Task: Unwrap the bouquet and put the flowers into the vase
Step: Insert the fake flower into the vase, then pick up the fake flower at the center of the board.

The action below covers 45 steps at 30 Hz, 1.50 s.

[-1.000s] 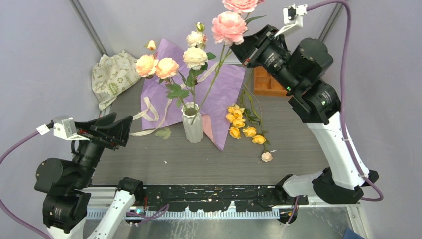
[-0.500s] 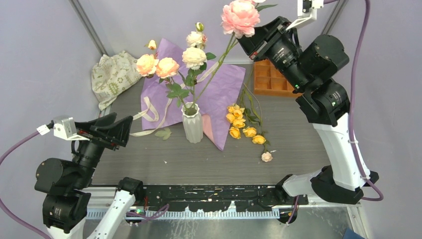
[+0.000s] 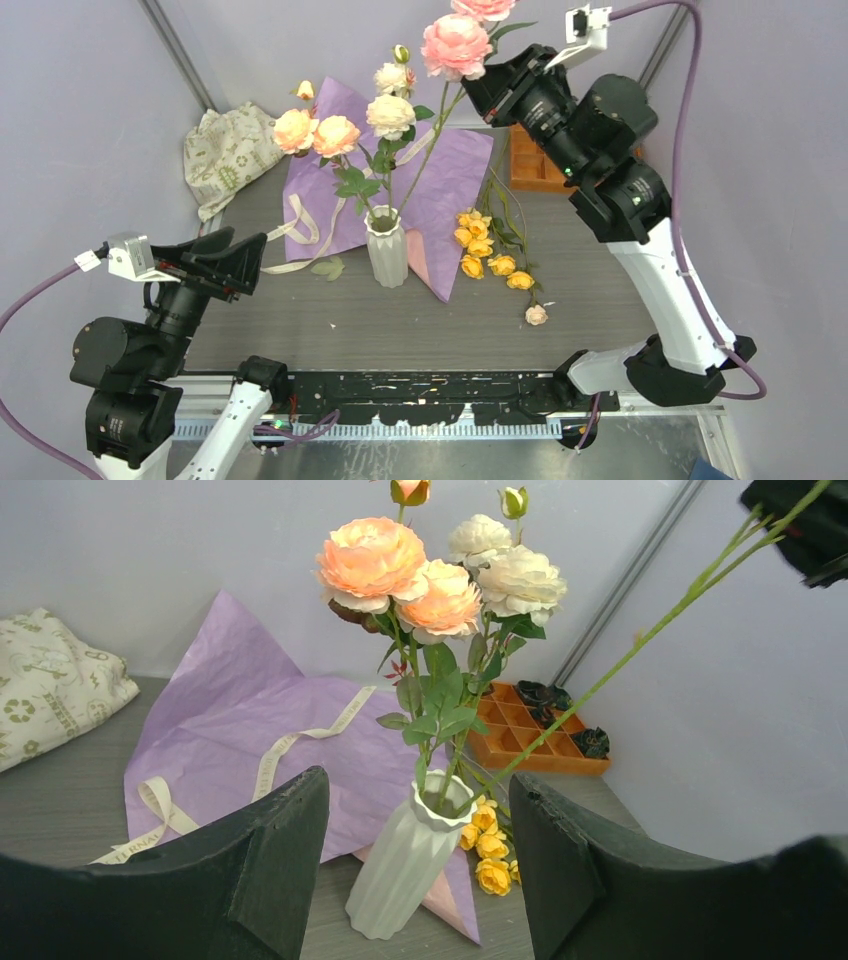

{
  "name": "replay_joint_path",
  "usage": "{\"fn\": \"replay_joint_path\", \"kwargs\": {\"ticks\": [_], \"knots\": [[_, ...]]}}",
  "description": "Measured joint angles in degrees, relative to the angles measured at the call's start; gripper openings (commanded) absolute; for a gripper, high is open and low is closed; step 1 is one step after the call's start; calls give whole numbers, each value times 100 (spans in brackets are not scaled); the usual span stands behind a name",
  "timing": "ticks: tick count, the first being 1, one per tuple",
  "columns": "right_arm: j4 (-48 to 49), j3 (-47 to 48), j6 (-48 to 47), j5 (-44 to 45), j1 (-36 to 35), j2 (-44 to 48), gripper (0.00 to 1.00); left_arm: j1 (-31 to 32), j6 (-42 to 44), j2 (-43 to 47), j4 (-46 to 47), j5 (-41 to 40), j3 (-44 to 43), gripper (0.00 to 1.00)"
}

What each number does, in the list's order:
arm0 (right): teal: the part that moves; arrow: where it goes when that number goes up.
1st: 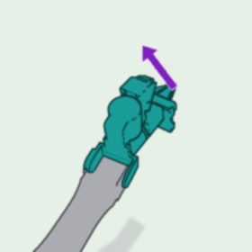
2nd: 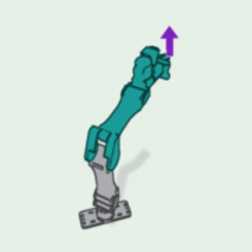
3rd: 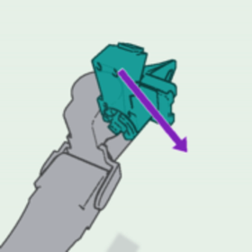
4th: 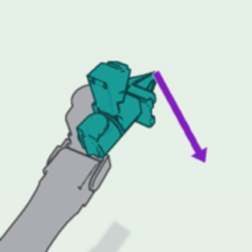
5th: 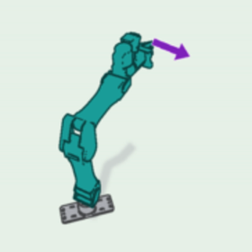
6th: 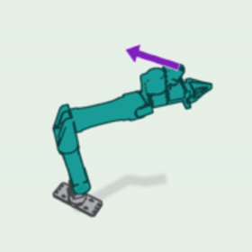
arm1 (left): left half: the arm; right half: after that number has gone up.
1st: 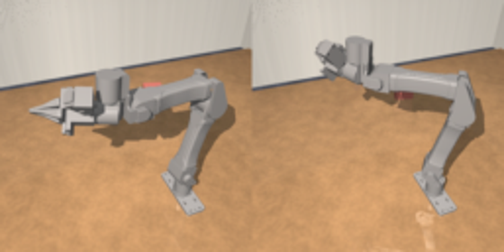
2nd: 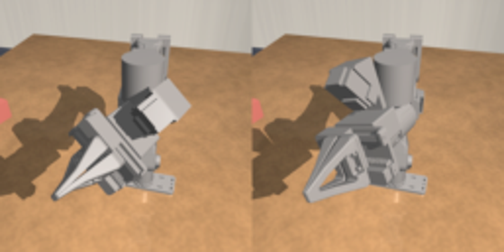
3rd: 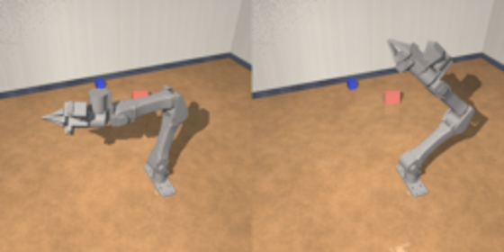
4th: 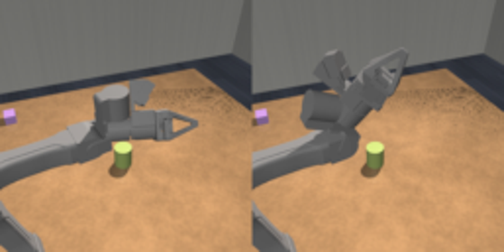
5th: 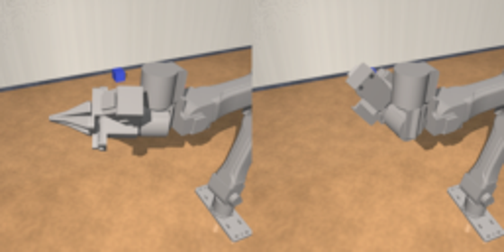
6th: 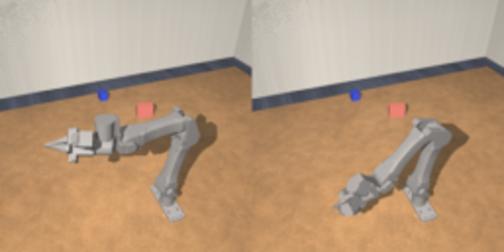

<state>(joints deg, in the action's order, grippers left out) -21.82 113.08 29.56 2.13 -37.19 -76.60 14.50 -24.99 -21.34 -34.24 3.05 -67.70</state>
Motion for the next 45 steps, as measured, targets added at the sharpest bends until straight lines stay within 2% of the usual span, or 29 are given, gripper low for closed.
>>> {"fn": "replay_joint_path", "kwargs": {"ticks": [8,11,18,24,30,35,40,45], "knots": [[387,-1405,-179,24,0,37,1,-2,4,0,2,0,0,67],[439,-1829,-181,-221,0,37,7,-2,2,0,4,0,0,67],[817,-2769,-52,-896,-79,37,39,-2,-4,0,7,2,13,67],[789,-3082,-90,-1204,-195,37,63,-2,-4,0,7,0,15,67],[702,-3134,-256,-1172,-208,245,67,-7,-2,0,7,0,15,67],[391,-3335,-404,-813,-208,946,69,-22,-2,0,4,2,15,67],[-107,-3576,-581,79,-208,1932,68,-37,-4,7,4,7,15,67],[-573,-4352,-654,1355,-208,2627,63,-68,-4,46,4,26,13,67]]}}
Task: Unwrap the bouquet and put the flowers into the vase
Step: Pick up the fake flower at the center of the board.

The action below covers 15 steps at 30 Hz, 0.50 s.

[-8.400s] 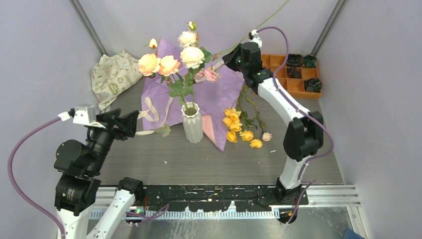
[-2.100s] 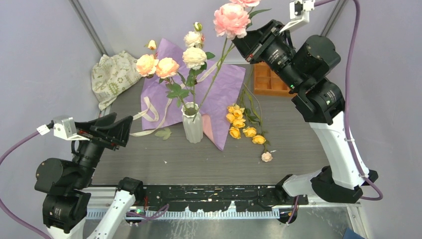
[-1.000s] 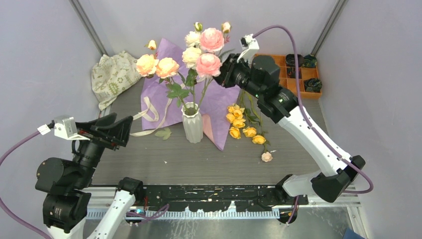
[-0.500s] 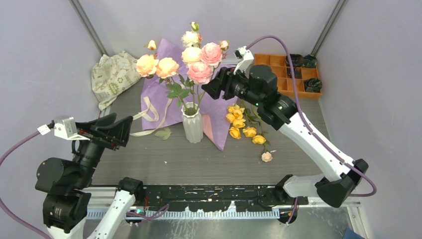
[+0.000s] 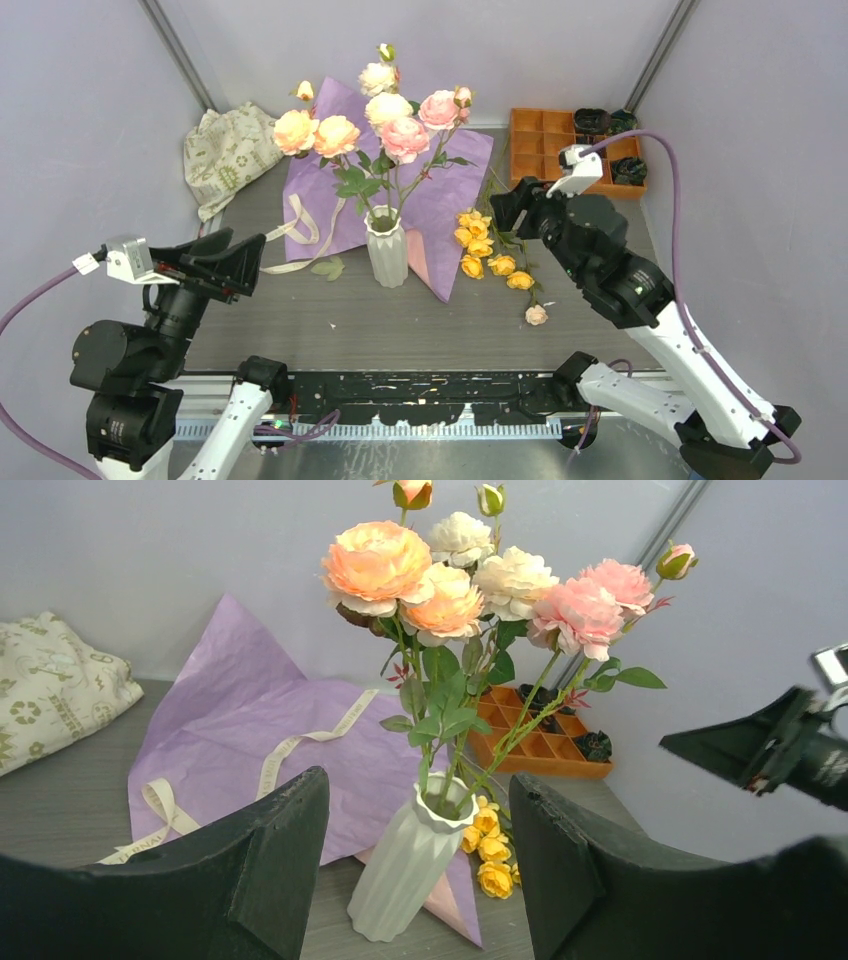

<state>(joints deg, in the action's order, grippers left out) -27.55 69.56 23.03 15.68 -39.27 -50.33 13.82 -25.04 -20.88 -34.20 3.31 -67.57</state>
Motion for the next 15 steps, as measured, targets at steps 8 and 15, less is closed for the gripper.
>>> {"fn": "replay_joint_path", "kwargs": {"ticks": [8,15], "knots": [[-745,-1005,26,1484,70,-743,61,-63,0,35,0,63,-2,67],[-721,-997,-31,1375,417,-2343,66,-127,4,35,-17,105,-37,67]]}}
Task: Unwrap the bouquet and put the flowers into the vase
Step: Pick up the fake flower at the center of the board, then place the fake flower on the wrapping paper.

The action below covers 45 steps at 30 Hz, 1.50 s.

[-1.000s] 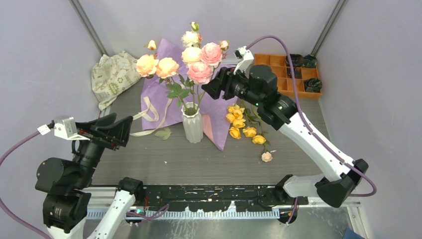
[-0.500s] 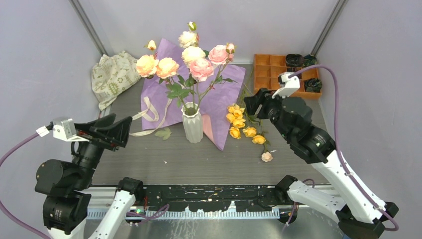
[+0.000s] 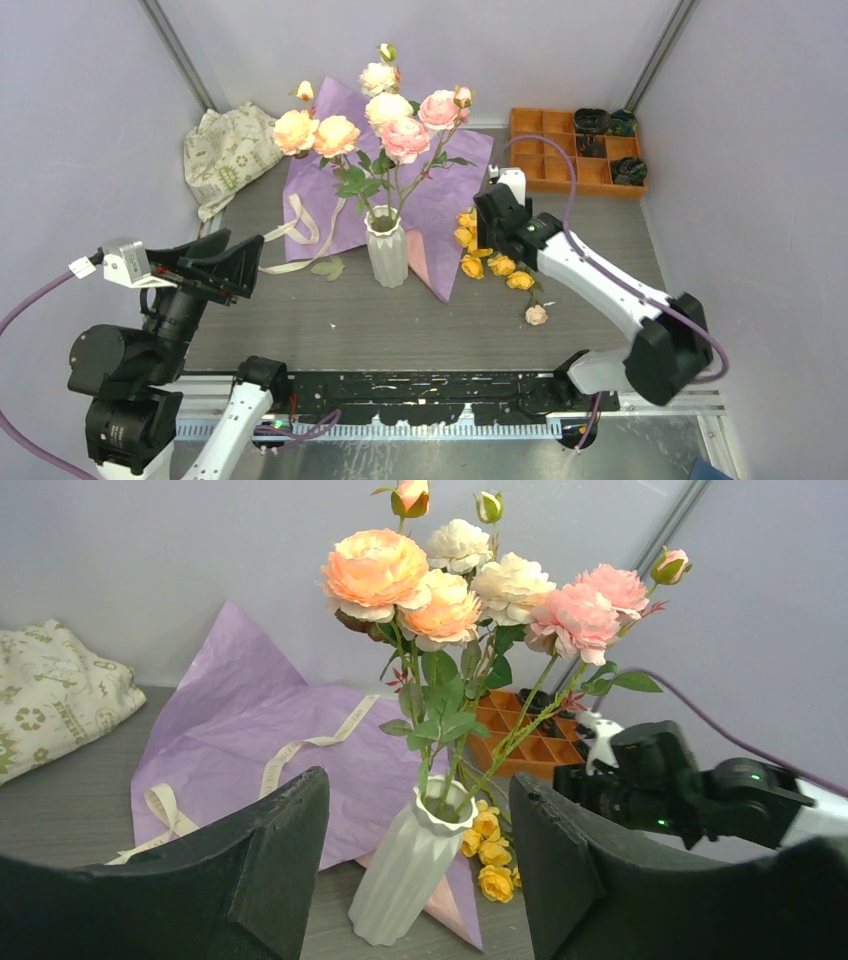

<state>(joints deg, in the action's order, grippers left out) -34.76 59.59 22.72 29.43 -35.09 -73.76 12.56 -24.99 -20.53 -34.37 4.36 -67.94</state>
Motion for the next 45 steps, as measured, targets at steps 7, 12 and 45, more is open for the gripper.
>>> {"fn": "replay_joint_path", "kwargs": {"ticks": [7,12,45], "knots": [[166,538,9,-765,98,-1659,63,-33,11,7,-22,22,-22,67],[393,533,133,-1318,98,-2385,57,-33,39,26,-31,20,-24,67],[638,769,1169,-3893,-597,-1493,62,-105,72,33,-26,70,-20,67]]}}
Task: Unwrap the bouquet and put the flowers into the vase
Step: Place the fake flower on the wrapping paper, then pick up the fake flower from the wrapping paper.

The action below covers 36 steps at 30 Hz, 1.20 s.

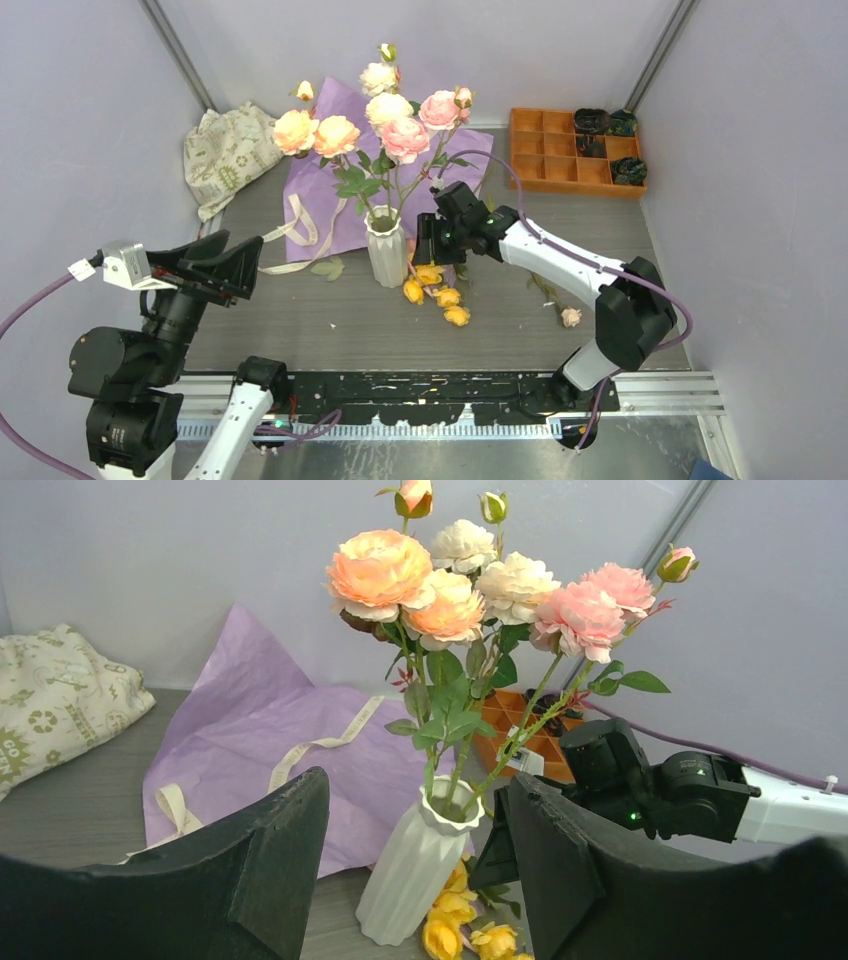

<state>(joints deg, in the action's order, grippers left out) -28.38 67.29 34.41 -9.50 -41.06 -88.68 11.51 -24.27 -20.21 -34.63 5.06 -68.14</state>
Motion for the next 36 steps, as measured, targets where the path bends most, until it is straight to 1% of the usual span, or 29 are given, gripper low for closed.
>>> {"fn": "replay_joint_path", "kwargs": {"ticks": [2,9,12,15,20,24,30,36], "knots": [[-140,0,-76,153,-15,0,63,-2,0,0,0,2,7,67],[-614,55,-531,1366,208,175,60,-2,-61,7,4,33,125,67],[-824,267,-719,1768,431,-24,59,-2,-70,9,9,42,142,67],[-879,636,-892,1993,750,-544,58,-2,-70,17,4,39,155,67],[-922,1342,-1025,1952,1132,-1661,59,-2,-55,22,2,37,157,67],[-962,2131,-1054,1816,1187,-2518,59,-2,-22,26,2,13,157,67],[-1051,2627,-1058,1683,1165,-2874,60,-7,55,26,4,-4,223,67],[-1154,3086,-1054,1532,1189,-3388,56,-7,70,26,2,-4,284,67]]}}
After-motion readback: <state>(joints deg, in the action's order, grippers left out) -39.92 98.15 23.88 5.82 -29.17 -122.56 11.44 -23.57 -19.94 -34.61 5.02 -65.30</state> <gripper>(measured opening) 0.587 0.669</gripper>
